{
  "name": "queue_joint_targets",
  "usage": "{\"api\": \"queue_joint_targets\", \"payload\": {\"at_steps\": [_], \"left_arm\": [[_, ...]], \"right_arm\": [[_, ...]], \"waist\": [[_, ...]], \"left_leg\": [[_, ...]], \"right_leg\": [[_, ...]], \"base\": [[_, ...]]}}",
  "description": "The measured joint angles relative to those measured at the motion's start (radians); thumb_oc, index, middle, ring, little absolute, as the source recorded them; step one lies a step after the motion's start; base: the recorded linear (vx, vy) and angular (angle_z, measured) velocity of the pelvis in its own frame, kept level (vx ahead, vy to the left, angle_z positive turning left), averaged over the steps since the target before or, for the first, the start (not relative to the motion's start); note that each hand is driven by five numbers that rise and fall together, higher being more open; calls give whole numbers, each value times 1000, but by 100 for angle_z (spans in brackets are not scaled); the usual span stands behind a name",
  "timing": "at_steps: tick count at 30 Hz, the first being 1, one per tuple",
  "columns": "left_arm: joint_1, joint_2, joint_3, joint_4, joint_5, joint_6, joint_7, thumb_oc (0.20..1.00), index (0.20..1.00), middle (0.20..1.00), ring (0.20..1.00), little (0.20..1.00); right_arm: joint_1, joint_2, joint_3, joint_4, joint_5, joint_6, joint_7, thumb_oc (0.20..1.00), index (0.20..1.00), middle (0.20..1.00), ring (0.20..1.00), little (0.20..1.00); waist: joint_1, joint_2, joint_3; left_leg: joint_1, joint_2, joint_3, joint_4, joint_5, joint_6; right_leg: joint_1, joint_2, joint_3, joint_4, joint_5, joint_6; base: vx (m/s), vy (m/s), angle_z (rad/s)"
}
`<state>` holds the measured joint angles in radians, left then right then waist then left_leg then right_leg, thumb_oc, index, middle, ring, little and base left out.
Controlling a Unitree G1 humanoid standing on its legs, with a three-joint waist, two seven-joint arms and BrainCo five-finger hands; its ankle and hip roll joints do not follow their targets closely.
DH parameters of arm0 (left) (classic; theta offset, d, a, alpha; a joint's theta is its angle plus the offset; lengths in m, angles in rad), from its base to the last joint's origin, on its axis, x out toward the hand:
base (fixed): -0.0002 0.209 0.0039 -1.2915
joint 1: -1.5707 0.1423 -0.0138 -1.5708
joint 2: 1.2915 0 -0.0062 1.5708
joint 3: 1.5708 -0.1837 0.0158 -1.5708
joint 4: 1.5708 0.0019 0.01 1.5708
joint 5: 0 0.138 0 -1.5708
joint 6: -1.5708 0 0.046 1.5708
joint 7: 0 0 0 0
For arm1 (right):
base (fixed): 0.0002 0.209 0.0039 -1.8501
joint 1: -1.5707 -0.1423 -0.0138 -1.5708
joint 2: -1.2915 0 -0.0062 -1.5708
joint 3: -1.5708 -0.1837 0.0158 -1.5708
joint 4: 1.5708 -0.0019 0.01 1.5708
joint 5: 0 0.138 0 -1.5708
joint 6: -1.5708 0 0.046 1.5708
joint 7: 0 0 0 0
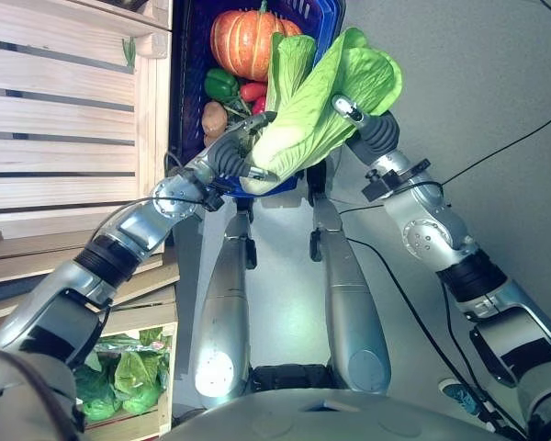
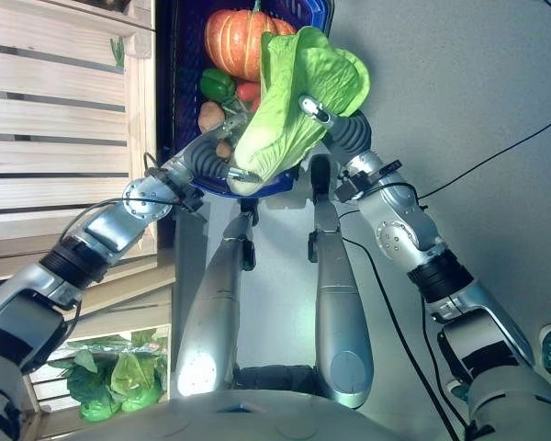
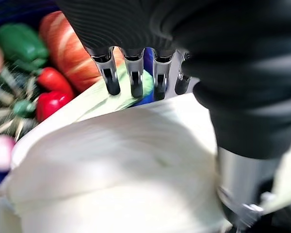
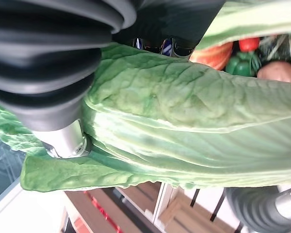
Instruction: Pick up fruits and vegetables into the basket
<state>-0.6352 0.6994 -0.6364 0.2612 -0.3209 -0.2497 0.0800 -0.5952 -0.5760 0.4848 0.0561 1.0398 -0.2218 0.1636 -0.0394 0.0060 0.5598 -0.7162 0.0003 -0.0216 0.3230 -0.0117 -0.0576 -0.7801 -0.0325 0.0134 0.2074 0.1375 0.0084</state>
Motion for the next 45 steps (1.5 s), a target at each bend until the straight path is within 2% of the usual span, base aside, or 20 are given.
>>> {"api": "queue_joint_targets", "payload": {"at_steps": [5, 8, 12, 18, 35, 41, 45], "left_arm": [[104, -133, 127, 11, -92, -91, 111, 1000, 1000, 1000, 1000, 1000], [125, -166, 179, 9, -96, -127, 157, 1000, 1000, 1000, 1000, 1000], [136, -192, 227, 9, -96, -135, 211, 1000, 1000, 1000, 1000, 1000], [100, -208, 406, 112, -130, -139, 336, 1000, 1000, 1000, 1000, 1000], [83, -196, 416, 292, -103, -107, 407, 1000, 1000, 1000, 1000, 1000], [64, -175, 395, 365, 10, -75, 415, 1000, 1000, 1000, 1000, 1000], [36, -174, 387, 394, 30, -69, 413, 1000, 1000, 1000, 1000, 1000]], "right_arm": [[-4, 61, -52, 0, -23, -2, -1, 200, 200, 200, 200, 200], [-12, 89, -76, -3, -43, 2, -3, 200, 200, 200, 200, 200], [-11, 96, -96, -3, -60, 11, -11, 200, 200, 200, 200, 200], [32, 84, -117, -5, -140, 55, -24, 200, 200, 200, 200, 200], [-1, 44, -117, 54, -303, 63, -172, 200, 200, 200, 200, 200], [-96, 38, -87, 116, -359, 106, -213, 200, 200, 200, 200, 200], [-187, 40, -46, 202, -375, 160, -235, 200, 200, 200, 200, 200]], "waist": [[16, 0, 0], [18, 0, 0], [17, 0, 0], [11, 0, 0], [4, -1, 0], [7, -1, 0], [21, -1, 0]], "left_leg": [[0, 0, -5, 1, 1, -1], [2, 0, -7, 2, 1, -1], [10, -1, -8, 2, 1, -1], [12, -1, -8, 2, 2, -2], [16, -2, -4, 21, 1, -2], [13, -1, -5, 23, 3, -3], [13, -2, -8, 24, 3, -3]], "right_leg": [[3, 0, -4, 2, 0, 0], [5, 0, -5, 3, 0, 0], [14, 0, -6, 3, 0, 0], [16, 0, -4, 4, 1, -1], [20, -1, -1, 17, 0, 1], [18, -2, -4, 19, 0, 1], [18, -3, -8, 22, 0, 0]], "base": [[1, -24, 1], [0, 0, 0], [0, 0, 0], [2, 32, 0], [0, 2, 0], [0, 0, 0], [4, -5, 1]]}}
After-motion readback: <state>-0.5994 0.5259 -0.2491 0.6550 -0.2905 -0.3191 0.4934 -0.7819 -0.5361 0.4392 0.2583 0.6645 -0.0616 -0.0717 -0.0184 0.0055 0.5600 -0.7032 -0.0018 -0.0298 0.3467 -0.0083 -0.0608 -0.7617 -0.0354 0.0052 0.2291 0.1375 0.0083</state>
